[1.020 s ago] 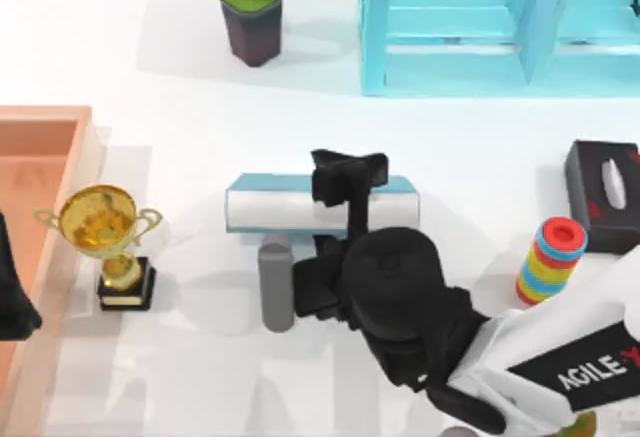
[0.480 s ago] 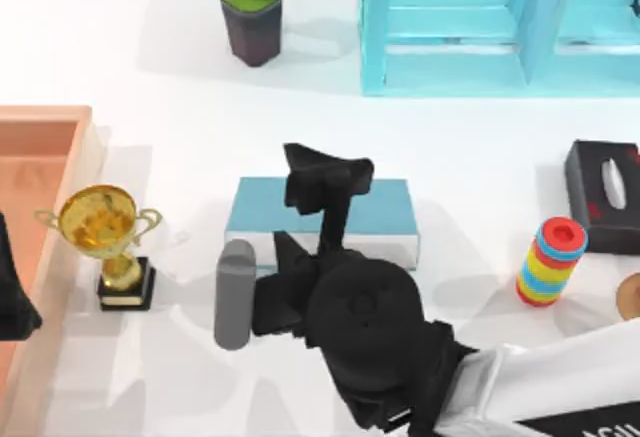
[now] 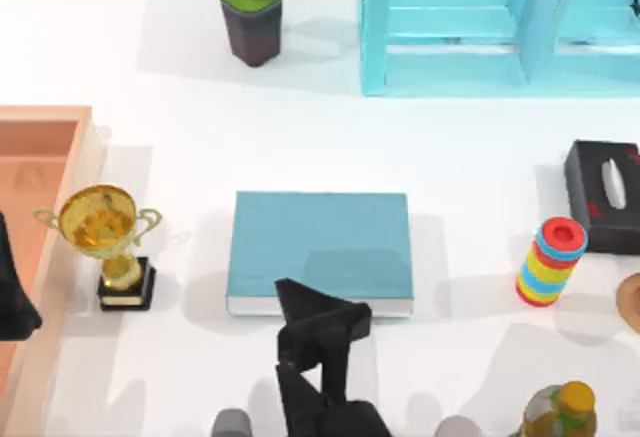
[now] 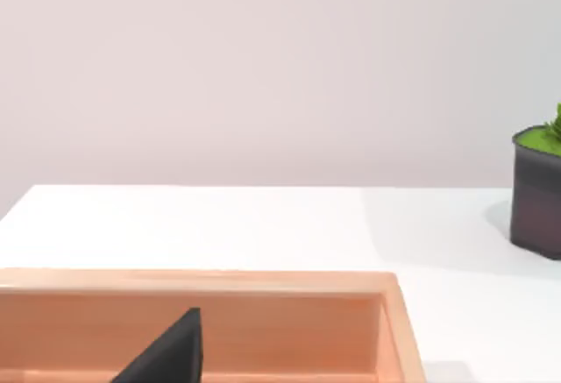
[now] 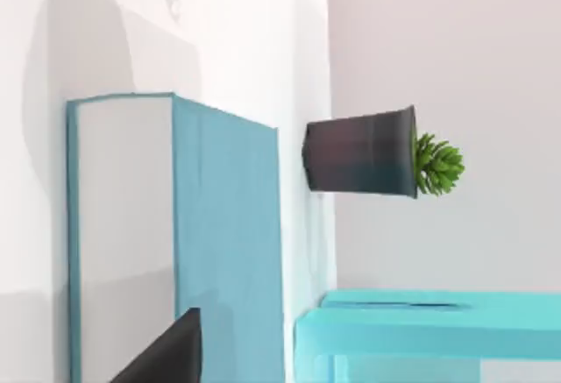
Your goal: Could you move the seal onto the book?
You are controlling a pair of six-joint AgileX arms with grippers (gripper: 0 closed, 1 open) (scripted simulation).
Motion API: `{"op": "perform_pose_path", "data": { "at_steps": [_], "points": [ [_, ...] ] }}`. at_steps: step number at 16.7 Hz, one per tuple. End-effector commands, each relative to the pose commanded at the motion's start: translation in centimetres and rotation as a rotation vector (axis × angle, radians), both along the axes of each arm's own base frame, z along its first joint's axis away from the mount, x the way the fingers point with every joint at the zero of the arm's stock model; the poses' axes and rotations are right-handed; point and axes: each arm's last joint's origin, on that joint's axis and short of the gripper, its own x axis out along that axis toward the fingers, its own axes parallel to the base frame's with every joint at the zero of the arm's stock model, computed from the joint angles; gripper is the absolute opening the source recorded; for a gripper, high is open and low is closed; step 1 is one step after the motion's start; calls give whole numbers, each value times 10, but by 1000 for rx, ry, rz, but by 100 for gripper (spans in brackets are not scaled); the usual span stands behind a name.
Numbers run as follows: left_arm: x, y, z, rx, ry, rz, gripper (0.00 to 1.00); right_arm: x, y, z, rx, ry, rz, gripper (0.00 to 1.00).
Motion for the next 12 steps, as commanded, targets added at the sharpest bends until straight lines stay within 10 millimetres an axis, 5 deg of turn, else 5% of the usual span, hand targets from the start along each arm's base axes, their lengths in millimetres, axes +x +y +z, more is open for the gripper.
{"op": "perform_pose_path", "data": {
  "at_steps": [4,12],
  "points": [
    [0,0,0,0,0,0,100,-8,-18,-10,-51,1,-36,100],
    [0,0,0,0,0,0,100,-10,-22,-2,-31,27,5,100]
  ]
}}
